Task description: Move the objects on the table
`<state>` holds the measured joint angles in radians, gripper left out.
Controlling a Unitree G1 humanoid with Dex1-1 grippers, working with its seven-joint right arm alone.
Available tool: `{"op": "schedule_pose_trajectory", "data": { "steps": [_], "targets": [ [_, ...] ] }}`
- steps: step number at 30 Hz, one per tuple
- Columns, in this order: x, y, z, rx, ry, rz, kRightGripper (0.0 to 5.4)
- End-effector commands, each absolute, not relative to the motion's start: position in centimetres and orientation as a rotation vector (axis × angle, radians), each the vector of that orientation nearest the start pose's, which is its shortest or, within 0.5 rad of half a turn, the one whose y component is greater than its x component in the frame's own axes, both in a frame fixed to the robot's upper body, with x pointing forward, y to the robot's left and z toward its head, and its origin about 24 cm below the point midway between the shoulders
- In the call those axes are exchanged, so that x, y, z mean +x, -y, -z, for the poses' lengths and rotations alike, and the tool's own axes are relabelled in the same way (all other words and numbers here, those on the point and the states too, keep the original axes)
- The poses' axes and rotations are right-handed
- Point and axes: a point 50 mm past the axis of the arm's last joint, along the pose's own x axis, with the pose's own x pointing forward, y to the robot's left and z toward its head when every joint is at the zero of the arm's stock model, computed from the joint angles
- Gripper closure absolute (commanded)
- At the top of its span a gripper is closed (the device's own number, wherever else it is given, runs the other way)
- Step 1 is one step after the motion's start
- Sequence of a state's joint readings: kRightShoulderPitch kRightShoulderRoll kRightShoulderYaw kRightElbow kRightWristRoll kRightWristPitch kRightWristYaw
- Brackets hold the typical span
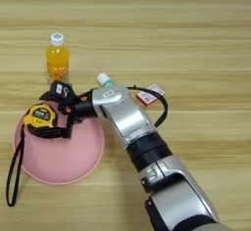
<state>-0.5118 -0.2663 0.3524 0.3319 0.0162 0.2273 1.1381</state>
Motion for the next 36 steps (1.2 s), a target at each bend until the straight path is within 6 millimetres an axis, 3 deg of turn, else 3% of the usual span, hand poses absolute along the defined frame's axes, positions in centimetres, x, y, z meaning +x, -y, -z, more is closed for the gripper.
{"op": "schedule_pose_trajectory", "data": {
  "steps": [1, 6, 17, 29, 36],
  "targets": [
    [30.9, 7.2, -9.2, -0.441, -0.202, -1.392, 0.04],
    [30.9, 7.2, -8.9, -0.448, -0.208, -1.395, 0.04],
    [30.9, 7.2, -8.3, -0.481, -0.239, -1.386, 1.21],
    [30.8, 7.4, -7.9, -0.510, -0.263, -1.395, 1.23],
    [31.0, 7.3, -8.8, -0.487, -0.224, -1.392, 1.23]
  ]
}}
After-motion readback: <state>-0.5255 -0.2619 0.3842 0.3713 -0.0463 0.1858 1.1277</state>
